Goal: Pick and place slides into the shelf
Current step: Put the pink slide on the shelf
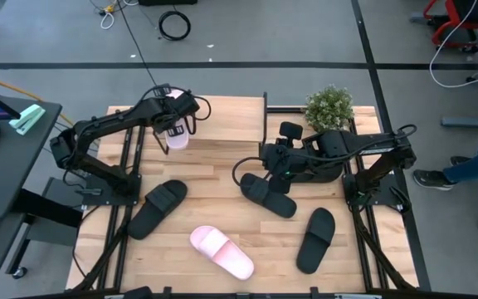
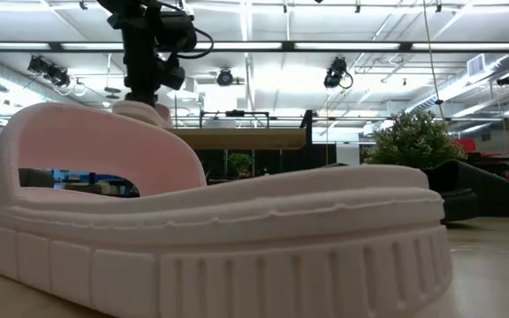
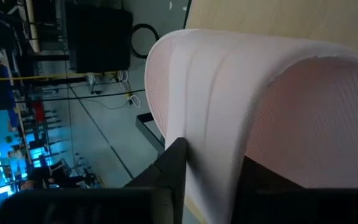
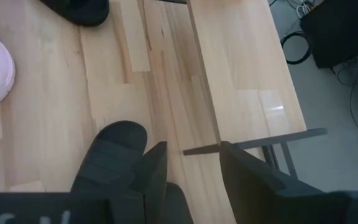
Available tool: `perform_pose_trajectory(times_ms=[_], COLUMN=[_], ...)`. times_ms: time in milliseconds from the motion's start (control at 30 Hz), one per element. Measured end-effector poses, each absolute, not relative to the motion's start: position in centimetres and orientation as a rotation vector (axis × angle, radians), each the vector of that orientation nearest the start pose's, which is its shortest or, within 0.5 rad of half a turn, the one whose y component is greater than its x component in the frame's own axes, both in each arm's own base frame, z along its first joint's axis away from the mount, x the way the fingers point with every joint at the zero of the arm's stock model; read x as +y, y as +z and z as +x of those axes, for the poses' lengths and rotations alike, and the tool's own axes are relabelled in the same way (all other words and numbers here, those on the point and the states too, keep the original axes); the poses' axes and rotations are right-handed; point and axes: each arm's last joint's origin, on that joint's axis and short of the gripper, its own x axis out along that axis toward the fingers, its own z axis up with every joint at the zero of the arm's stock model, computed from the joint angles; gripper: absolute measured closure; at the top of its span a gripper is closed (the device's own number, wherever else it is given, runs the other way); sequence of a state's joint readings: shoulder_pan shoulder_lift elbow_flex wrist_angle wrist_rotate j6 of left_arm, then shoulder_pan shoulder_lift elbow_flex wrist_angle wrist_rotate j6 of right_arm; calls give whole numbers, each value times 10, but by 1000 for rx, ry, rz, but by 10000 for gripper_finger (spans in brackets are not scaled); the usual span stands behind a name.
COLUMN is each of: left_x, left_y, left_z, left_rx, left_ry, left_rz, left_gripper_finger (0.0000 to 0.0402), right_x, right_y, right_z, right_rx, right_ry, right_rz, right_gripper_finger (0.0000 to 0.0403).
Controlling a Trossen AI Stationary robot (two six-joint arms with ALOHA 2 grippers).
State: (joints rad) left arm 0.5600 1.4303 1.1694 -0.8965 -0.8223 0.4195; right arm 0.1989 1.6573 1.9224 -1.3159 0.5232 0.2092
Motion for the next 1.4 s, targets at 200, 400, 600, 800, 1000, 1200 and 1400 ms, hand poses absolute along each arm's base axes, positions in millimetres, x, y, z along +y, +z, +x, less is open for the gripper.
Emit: perform_pose_trajectory(times_ms=[200,400,600,800,1000,1200,1400], left_x=[158,148,126,108,73,28,-6], left_y=[280,282,284,290,306,331,326], left_z=[220,226,236,239,235,234,236], left_rx=[1485,1496,1466,1444,1356,1251,1252], left_ry=[944,995,953,956,1019,895,797], left_rz=[505,609,683,694,559,225,71], left_gripper_finger=[271,218,201,215,246,328,392], right_x=[47,47,47,47,47,47,47], right_y=[408,408,408,408,408,408,408], right_z=[306,307,307,307,307,307,307], right_rx=[946,943,943,940,937,937,935], right_ry=[-393,-393,-393,-398,-405,-406,-409], right_rz=[-182,-182,-182,-171,-157,-156,-151], right_gripper_finger=[249,249,249,249,249,249,249])
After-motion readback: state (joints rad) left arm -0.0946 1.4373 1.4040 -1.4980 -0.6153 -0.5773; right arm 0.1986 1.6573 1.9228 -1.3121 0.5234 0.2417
